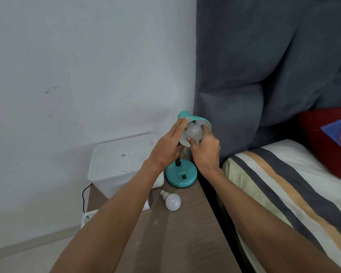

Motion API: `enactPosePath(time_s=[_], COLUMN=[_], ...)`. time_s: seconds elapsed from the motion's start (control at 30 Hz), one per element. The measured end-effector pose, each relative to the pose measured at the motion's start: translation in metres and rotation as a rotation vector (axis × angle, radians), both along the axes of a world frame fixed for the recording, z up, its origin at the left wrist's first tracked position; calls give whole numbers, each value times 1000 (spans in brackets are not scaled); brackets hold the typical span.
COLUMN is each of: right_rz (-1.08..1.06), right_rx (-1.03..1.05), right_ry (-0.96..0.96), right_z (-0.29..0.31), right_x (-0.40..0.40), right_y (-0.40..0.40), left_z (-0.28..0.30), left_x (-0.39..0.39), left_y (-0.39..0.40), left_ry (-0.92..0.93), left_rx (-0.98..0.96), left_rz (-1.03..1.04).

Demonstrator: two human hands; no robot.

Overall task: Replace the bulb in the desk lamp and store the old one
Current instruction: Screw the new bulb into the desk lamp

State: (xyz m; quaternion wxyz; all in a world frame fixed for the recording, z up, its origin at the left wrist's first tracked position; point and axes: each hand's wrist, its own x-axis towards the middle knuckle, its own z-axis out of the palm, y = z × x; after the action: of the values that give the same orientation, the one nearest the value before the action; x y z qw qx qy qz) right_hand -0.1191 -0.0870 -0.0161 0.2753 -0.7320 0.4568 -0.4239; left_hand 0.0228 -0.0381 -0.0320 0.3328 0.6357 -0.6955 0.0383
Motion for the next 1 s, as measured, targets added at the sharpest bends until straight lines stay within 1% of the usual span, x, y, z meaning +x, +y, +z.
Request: enactPosePath(time_s=[0.07, 0.1, 0.2, 0.27, 0.3, 0.37, 0.5, 0.57, 0.67, 0.77, 0.9, 1.0], right_rz=[-35, -49, -26, 15, 24, 18, -14, -25, -21, -20, -71, -102], right_rx=[89, 87, -64, -140, -145, -112, 119, 149, 96, 97, 206, 162], right_ry=[-21, -18, 6, 72, 111, 108, -139, -189, -155, -96, -118, -134], right_z=[2, 2, -1, -5, -6, -7, 3, 5, 4, 1, 1, 4], right_x=[-1, -1, 1, 2, 2, 2, 4, 5, 5, 4, 4, 6], right_y=[-1, -1, 2, 1, 0, -1, -1, 0, 1, 0, -3, -3], left_z=[1, 0, -2, -3, -4, -4, -1, 0, -1, -2, -1, 0], left_x=[0, 0, 0, 1, 1, 0, 1, 1, 1, 0, 0, 0], left_y=[0, 0, -1, -2, -2, -2, -1, -1, -2, -2, 0, 0], left_ry=[2, 0, -15, -17, -18, -22, -17, -21, -29, -23, -21, -21], left_rx=[2, 4, 7, 10, 13, 17, 8, 11, 15, 19, 16, 26], left_rz=[6, 6, 3, 2, 3, 6, 8, 8, 8, 10, 11, 10])
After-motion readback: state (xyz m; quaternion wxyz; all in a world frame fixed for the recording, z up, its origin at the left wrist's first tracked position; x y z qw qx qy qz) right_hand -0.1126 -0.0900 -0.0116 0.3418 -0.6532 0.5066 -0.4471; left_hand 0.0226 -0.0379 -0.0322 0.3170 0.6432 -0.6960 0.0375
